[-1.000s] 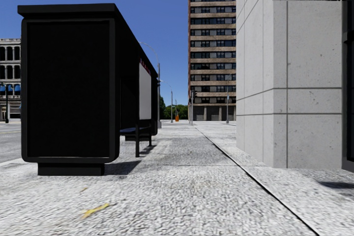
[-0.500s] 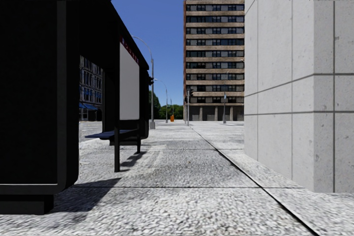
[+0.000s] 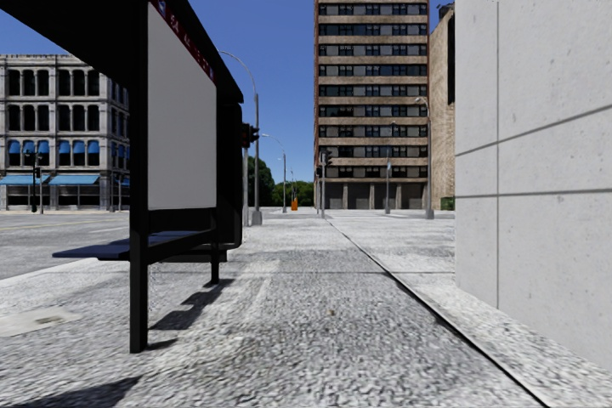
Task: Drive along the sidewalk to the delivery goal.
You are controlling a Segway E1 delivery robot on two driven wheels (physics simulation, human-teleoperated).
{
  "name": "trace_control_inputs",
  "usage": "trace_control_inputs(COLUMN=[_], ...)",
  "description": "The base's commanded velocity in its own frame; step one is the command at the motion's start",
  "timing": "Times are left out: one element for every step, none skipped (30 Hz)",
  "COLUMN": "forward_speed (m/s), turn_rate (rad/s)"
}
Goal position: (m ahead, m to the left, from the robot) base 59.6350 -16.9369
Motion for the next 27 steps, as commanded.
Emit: trace_control_inputs(forward_speed=[2.00, 2.00, 2.00, 2.00, 2.00, 2.00, 2.00, 2.00, 2.00, 2.00, 2.00, 2.00, 2.00, 2.00, 2.00, 2.00, 2.00, 2.00, 2.00, 2.00, 2.00, 2.00, 2.00, 2.00, 2.00, 2.00, 2.00], turn_rate=[0.00, 0.00, 0.00, 0.00, 0.00, 0.00, -0.06, -0.10, -0.11, -0.11, -0.11, -0.11, -0.11, -0.11, -0.11, -0.11, -0.11, -0.13, -0.15, -0.17, -0.17, -0.21, -0.23, -0.24, -0.24, -0.24, -0.24])
